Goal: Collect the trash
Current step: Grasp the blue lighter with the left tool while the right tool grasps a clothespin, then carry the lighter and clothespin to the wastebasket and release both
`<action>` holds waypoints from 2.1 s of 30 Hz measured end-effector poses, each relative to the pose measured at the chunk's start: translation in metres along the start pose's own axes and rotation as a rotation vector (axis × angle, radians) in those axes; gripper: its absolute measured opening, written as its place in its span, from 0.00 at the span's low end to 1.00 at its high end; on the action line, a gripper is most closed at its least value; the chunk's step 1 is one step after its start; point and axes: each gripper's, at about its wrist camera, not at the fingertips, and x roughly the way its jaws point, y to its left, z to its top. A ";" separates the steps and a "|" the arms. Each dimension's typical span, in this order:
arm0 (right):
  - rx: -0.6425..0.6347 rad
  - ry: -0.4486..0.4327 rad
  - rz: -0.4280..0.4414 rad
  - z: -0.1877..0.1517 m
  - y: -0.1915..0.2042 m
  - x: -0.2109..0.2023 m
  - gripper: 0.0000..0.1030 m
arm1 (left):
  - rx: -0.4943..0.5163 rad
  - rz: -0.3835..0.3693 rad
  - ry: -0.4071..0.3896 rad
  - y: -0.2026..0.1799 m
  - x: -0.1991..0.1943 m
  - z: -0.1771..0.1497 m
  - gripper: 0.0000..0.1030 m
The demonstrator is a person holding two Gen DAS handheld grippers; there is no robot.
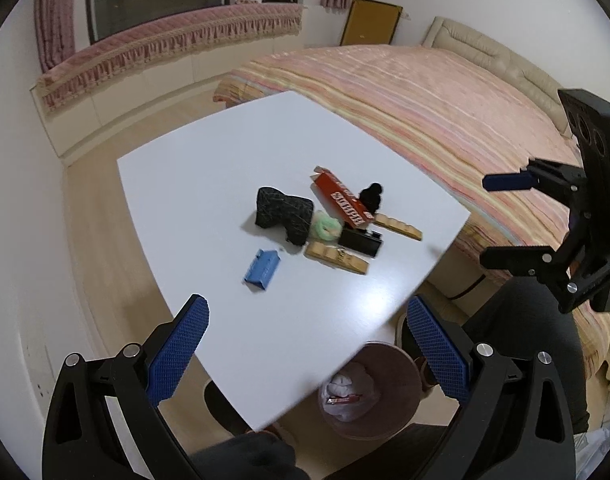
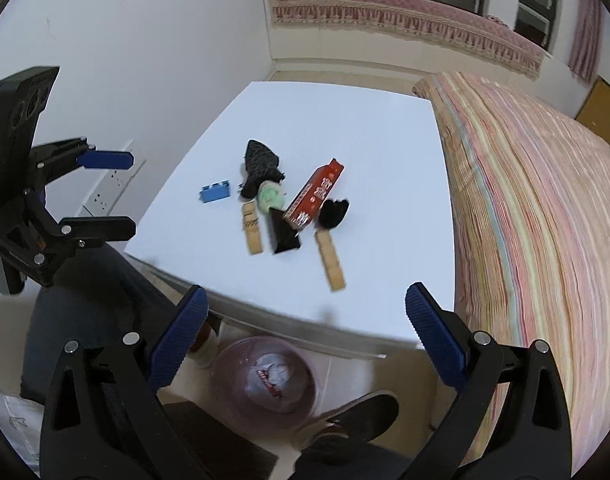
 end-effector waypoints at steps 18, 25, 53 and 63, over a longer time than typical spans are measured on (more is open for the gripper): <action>-0.047 0.125 0.048 0.017 -0.028 0.080 0.59 | 0.051 -0.064 0.141 0.036 0.081 0.023 0.56; -0.087 0.120 0.033 0.015 -0.025 0.081 0.24 | 0.063 -0.045 0.143 0.033 0.082 0.019 0.20; 0.025 -0.017 0.040 -0.005 0.006 0.006 0.11 | 0.010 -0.050 0.016 -0.012 0.006 -0.008 0.18; 0.058 -0.057 0.052 -0.044 0.035 -0.032 0.11 | 0.013 -0.084 -0.016 -0.049 -0.019 -0.036 0.18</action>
